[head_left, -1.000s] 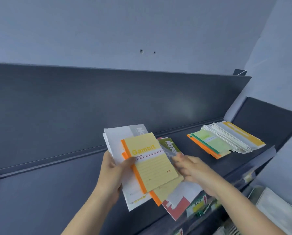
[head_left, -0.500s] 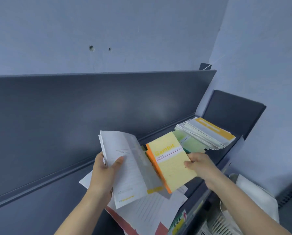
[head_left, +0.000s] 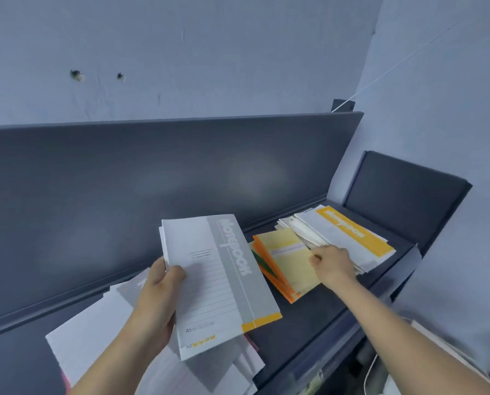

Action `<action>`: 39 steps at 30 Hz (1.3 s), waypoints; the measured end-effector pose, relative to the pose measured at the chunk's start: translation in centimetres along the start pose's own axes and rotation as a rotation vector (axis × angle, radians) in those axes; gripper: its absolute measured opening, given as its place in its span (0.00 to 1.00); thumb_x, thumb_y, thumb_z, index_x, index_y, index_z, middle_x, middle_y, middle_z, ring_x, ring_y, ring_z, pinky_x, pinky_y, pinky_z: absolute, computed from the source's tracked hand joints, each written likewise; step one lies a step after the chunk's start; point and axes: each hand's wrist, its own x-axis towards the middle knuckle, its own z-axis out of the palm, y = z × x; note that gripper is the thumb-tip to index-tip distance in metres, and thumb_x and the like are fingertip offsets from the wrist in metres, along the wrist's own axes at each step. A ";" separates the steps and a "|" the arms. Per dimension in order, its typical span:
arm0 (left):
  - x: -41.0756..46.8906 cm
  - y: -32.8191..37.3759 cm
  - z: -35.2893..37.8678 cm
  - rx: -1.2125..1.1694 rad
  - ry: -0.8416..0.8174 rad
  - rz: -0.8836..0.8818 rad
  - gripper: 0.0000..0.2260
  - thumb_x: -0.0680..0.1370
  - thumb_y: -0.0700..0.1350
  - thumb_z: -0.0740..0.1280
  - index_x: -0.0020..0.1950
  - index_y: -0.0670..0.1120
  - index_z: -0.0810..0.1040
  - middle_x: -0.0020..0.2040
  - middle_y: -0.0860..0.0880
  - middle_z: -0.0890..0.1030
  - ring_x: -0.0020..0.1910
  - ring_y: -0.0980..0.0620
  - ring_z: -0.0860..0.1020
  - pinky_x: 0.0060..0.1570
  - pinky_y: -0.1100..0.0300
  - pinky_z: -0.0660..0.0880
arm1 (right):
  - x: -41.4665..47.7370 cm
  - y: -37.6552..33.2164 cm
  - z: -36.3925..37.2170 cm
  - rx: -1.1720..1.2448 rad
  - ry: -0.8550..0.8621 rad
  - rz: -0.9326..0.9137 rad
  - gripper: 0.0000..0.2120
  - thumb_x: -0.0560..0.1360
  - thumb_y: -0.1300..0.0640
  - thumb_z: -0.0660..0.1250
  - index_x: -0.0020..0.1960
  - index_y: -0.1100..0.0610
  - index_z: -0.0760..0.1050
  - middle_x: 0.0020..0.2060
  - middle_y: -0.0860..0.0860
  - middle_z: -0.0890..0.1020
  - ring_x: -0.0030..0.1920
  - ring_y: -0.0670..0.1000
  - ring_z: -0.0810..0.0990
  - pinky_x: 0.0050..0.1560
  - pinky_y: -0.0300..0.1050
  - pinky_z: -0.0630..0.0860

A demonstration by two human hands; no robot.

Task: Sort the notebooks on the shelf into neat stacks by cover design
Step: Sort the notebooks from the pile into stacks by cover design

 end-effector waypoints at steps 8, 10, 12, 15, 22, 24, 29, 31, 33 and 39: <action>2.1 -2.6 12.9 0.011 -0.047 0.082 0.14 0.79 0.33 0.55 0.58 0.45 0.74 0.53 0.47 0.83 0.51 0.48 0.81 0.45 0.55 0.80 | -0.5 1.8 -3.9 0.750 -0.521 -0.122 0.13 0.77 0.48 0.64 0.59 0.50 0.77 0.55 0.44 0.82 0.57 0.46 0.79 0.61 0.50 0.75; 2.7 -3.4 14.7 0.082 -0.152 0.098 0.15 0.77 0.34 0.57 0.60 0.47 0.73 0.54 0.47 0.83 0.53 0.47 0.81 0.47 0.54 0.80 | 0.7 2.7 -5.5 0.749 -0.405 -0.185 0.07 0.77 0.58 0.65 0.54 0.52 0.78 0.50 0.48 0.84 0.53 0.49 0.81 0.57 0.50 0.76; 3.3 -4.0 15.6 0.213 -0.204 0.082 0.16 0.79 0.35 0.58 0.62 0.50 0.72 0.54 0.45 0.82 0.52 0.44 0.81 0.49 0.50 0.80 | 3.0 4.2 -7.1 0.799 -0.288 -0.170 0.08 0.77 0.62 0.64 0.51 0.52 0.79 0.48 0.49 0.84 0.50 0.51 0.82 0.54 0.51 0.77; 3.9 -4.9 15.6 0.492 -0.106 0.171 0.16 0.79 0.34 0.61 0.58 0.54 0.73 0.48 0.51 0.82 0.46 0.48 0.80 0.48 0.54 0.80 | 7.8 7.1 -9.0 0.616 -0.120 -0.137 0.09 0.76 0.61 0.65 0.54 0.52 0.78 0.51 0.51 0.83 0.50 0.52 0.80 0.50 0.47 0.76; 3.3 -5.7 13.0 0.992 0.010 0.359 0.14 0.78 0.40 0.64 0.61 0.52 0.78 0.45 0.60 0.80 0.45 0.61 0.79 0.43 0.75 0.72 | 11.8 9.0 -6.7 -0.402 -0.077 -0.152 0.16 0.76 0.62 0.59 0.63 0.56 0.73 0.60 0.56 0.69 0.62 0.58 0.67 0.55 0.50 0.71; 2.8 -5.6 12.0 1.050 0.044 0.369 0.13 0.78 0.40 0.64 0.60 0.52 0.80 0.44 0.61 0.80 0.45 0.60 0.78 0.45 0.73 0.72 | 11.4 7.6 -6.0 -0.358 -0.079 -0.224 0.18 0.76 0.65 0.58 0.64 0.56 0.73 0.62 0.55 0.70 0.63 0.57 0.67 0.57 0.50 0.70; 0.8 -4.5 8.2 1.099 0.161 0.360 0.13 0.78 0.41 0.63 0.60 0.52 0.79 0.44 0.58 0.78 0.40 0.62 0.76 0.42 0.76 0.68 | 8.0 1.1 -3.7 -0.069 -0.118 -0.465 0.21 0.76 0.67 0.60 0.66 0.54 0.74 0.66 0.54 0.71 0.68 0.55 0.66 0.63 0.47 0.69; -1.1 -3.9 5.8 1.120 0.201 0.354 0.14 0.78 0.41 0.62 0.60 0.54 0.79 0.43 0.59 0.78 0.40 0.60 0.76 0.43 0.72 0.70 | 5.5 -2.4 -2.7 -0.006 -0.143 -0.579 0.19 0.76 0.66 0.61 0.65 0.54 0.75 0.64 0.52 0.73 0.66 0.54 0.69 0.62 0.47 0.69; -3.7 -3.3 2.8 1.153 0.245 0.336 0.14 0.79 0.42 0.61 0.60 0.55 0.78 0.45 0.59 0.77 0.42 0.58 0.76 0.46 0.67 0.72 | 2.5 -5.9 -1.6 0.035 -0.184 -0.682 0.18 0.76 0.66 0.62 0.64 0.55 0.76 0.62 0.51 0.75 0.64 0.53 0.70 0.62 0.46 0.69; -15.3 -2.5 -11.2 1.199 0.483 0.262 0.13 0.78 0.41 0.62 0.56 0.56 0.80 0.42 0.65 0.74 0.39 0.63 0.75 0.44 0.66 0.72 | -10.2 -17.7 3.1 0.045 -0.333 -0.939 0.15 0.77 0.61 0.63 0.63 0.55 0.77 0.59 0.51 0.77 0.63 0.53 0.73 0.59 0.42 0.68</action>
